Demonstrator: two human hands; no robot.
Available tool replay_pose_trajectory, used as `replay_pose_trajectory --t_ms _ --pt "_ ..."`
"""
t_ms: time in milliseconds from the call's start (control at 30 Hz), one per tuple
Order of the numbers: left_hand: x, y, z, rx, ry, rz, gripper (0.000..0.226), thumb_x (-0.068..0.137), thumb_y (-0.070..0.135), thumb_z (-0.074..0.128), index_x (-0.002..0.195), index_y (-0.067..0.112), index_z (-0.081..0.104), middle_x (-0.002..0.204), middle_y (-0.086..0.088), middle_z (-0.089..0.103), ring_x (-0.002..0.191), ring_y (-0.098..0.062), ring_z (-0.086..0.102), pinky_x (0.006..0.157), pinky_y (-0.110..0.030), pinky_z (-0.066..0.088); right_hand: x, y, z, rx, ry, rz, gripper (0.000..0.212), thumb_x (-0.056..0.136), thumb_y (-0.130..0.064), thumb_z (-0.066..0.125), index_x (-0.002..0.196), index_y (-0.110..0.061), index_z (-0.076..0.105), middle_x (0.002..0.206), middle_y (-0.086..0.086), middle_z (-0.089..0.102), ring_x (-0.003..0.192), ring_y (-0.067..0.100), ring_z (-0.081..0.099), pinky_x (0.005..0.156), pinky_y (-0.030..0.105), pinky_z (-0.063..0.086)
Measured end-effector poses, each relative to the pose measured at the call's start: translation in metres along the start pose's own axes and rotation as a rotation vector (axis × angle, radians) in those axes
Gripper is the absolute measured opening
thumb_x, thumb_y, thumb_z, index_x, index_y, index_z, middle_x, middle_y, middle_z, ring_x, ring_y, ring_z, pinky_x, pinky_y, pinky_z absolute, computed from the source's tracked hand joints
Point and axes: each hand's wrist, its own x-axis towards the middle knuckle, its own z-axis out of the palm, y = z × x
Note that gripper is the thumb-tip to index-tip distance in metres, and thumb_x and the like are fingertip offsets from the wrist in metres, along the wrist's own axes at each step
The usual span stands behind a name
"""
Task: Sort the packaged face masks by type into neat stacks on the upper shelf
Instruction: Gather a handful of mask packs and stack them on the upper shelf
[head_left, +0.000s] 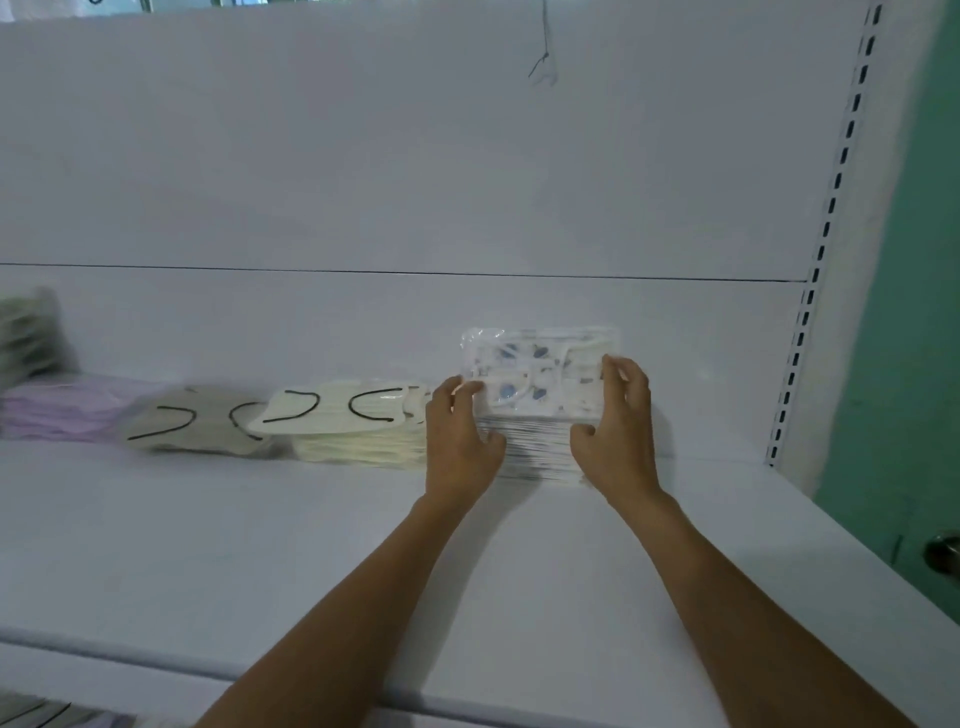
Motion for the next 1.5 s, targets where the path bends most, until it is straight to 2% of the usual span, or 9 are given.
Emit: replay_pose_trajectory --t_ms 133,233,467,600,667,867,1033,1133,1500 --pt "0.001 -0.011 0.01 -0.059 0.054 -0.005 0.056 0.073 -0.003 0.067 0.126 0.003 0.05 0.144 -0.016 0.027 0.125 -0.023 0.039 0.091 -0.012 0.029 0.001 0.006 0.002 0.045 -0.029 0.065 0.061 0.085 0.009 0.051 0.14 -0.009 0.032 0.154 0.005 0.011 0.132 0.017 0.032 0.085 0.004 0.03" --pt "0.002 -0.021 0.009 -0.093 0.08 0.039 0.045 0.073 -0.01 0.063 0.116 0.001 0.054 0.139 -0.017 0.03 0.122 -0.026 0.042 0.089 -0.018 0.035 0.001 0.011 0.004 0.05 0.02 0.09 0.034 0.088 0.005 0.054 0.12 -0.003 0.046 0.152 0.008 0.019 0.127 0.019 0.038 0.082 -0.003 0.02" --pt "-0.002 -0.02 0.002 -0.029 0.097 0.041 0.022 0.077 0.001 0.059 0.098 0.008 0.061 0.13 -0.015 0.041 0.11 -0.019 0.046 0.091 -0.025 0.039 0.002 0.012 0.008 0.042 0.072 0.066 0.014 0.091 -0.006 0.056 0.104 0.002 0.053 0.131 0.01 0.041 0.103 0.016 0.049 0.077 0.002 0.024" --pt "-0.004 -0.014 -0.005 0.087 0.176 0.099 0.02 0.073 0.023 0.048 0.081 0.014 0.064 0.092 -0.005 0.057 0.076 -0.02 0.056 0.07 -0.034 0.044 0.0 0.008 0.008 0.02 0.027 0.073 0.023 0.095 -0.016 0.053 0.112 -0.001 0.053 0.138 0.007 0.036 0.109 0.019 0.05 0.08 0.009 0.032" --pt "-0.007 -0.012 -0.006 0.093 0.09 0.143 0.024 0.073 0.027 0.044 0.08 0.014 0.063 0.078 0.002 0.058 0.065 -0.02 0.058 0.064 -0.03 0.041 0.0 0.008 0.01 -0.039 -0.02 0.073 0.027 0.095 -0.021 0.052 0.117 -0.005 0.055 0.144 0.008 0.033 0.118 0.024 0.049 0.096 0.026 0.038" --pt "-0.006 -0.018 0.001 0.14 -0.033 0.145 0.053 0.071 0.039 0.039 0.107 0.011 0.064 0.101 -0.006 0.062 0.089 -0.027 0.058 0.079 -0.036 0.043 -0.001 0.01 0.012 -0.17 -0.044 0.079 0.037 0.094 -0.023 0.049 0.129 -0.014 0.051 0.143 0.008 0.038 0.126 0.027 0.041 0.103 0.041 0.032" --pt "-0.007 -0.014 -0.003 0.134 0.06 0.056 0.052 0.073 0.041 0.04 0.111 0.014 0.063 0.102 -0.01 0.058 0.094 -0.028 0.055 0.081 -0.039 0.043 0.001 0.012 0.016 -0.123 -0.117 0.182 0.061 0.093 -0.026 0.05 0.145 -0.011 0.023 0.146 0.01 0.032 0.127 0.029 0.039 0.103 0.045 0.036" --pt "-0.007 -0.012 -0.006 0.078 0.068 -0.064 0.058 0.073 0.038 0.048 0.126 0.015 0.052 0.124 -0.013 0.047 0.114 -0.027 0.044 0.094 -0.035 0.036 0.001 0.013 0.016 -0.079 -0.172 0.245 0.073 0.089 -0.031 0.053 0.148 -0.012 0.015 0.148 0.01 0.031 0.132 0.029 0.035 0.106 0.045 0.033" --pt "-0.008 -0.014 0.002 -0.114 -0.093 -0.194 0.066 0.087 0.027 0.059 0.144 0.017 0.029 0.146 -0.002 0.037 0.134 -0.018 0.033 0.108 -0.032 0.027 0.0 0.006 0.016 0.081 -0.16 0.238 0.064 0.085 -0.019 0.057 0.142 -0.011 0.029 0.147 0.004 0.031 0.134 0.023 0.03 0.106 0.032 0.029"
